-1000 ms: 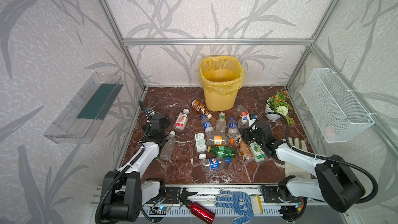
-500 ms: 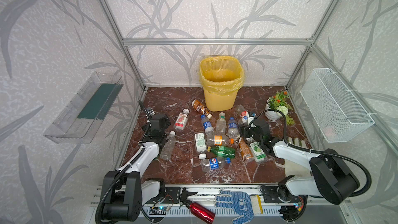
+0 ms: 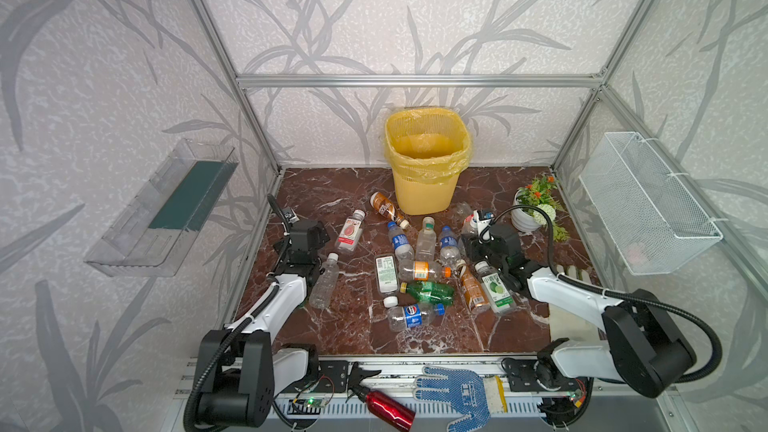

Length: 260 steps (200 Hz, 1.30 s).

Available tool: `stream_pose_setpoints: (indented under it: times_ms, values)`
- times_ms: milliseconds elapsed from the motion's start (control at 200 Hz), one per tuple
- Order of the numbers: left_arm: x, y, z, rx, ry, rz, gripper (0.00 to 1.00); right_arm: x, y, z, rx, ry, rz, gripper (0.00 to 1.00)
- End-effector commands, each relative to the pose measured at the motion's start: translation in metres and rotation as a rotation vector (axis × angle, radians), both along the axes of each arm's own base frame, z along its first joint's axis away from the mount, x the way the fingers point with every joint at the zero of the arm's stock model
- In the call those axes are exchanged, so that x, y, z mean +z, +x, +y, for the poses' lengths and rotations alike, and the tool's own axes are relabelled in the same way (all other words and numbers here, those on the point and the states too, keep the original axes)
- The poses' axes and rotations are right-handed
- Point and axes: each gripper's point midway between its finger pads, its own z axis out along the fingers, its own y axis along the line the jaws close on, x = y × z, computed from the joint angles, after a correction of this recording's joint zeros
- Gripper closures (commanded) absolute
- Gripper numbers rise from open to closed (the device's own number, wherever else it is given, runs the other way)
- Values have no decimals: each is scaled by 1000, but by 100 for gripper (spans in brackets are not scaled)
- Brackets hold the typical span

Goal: Throw the plastic bottles in the bin
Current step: 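Lift the Pocari Sweat bottle over the yellow bin and open the right gripper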

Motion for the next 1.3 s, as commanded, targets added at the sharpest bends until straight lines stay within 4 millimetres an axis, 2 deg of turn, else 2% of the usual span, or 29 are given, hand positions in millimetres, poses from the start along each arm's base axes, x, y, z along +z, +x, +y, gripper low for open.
stream_pose_setpoints:
  times_ms: [0,90,120,125,170,220,300,375,440,515,575,635,730,785,830,875,960,1080,1165,1295]
  values:
    - [-6,-5,5,36,6,21,1,77,5,3,41,-23,-147,54]
    - [-5,-7,9,66,13,21,1,149,3,-3,43,-53,-278,55]
    - [-5,-7,11,74,15,23,1,183,1,-7,42,-62,-343,55]
    - [-5,-7,11,77,14,23,1,183,1,-7,42,-62,-343,55]
    - [-6,-8,13,88,13,28,1,227,-3,-14,32,-66,-426,55]
    - [-7,-8,14,101,13,38,1,277,-10,-23,23,-59,-520,56]
    - [-9,-8,15,106,11,53,1,339,-25,-32,9,-28,-656,56]
    - [-10,-7,15,110,9,64,1,386,-39,-35,8,27,-779,56]
    - [-11,-8,16,117,6,72,1,409,-42,-31,21,84,-841,56]
    - [-12,-9,16,130,0,83,1,415,-27,-16,64,139,-836,56]
    - [-13,-11,18,143,-4,94,1,403,-4,5,120,184,-773,55]
    - [-13,-14,20,164,-8,101,1,380,28,29,171,230,-673,55]
    - [-12,-19,23,190,-7,114,1,329,78,75,282,275,-472,52]
    - [-11,-22,25,207,2,123,1,310,102,87,282,266,-403,43]
    - [-8,-26,29,225,15,135,1,309,114,83,241,275,-392,29]
    - [-5,-31,32,244,31,149,1,321,118,76,212,312,-425,23]
    - [1,-38,38,271,57,166,1,351,113,58,162,349,-515,14]
    - [3,-45,41,286,67,184,1,375,97,43,126,330,-579,10]
    - [1,-49,43,302,67,202,1,373,88,36,115,321,-590,9]
    - [-7,-57,44,319,60,242,1,358,81,22,90,329,-564,8]
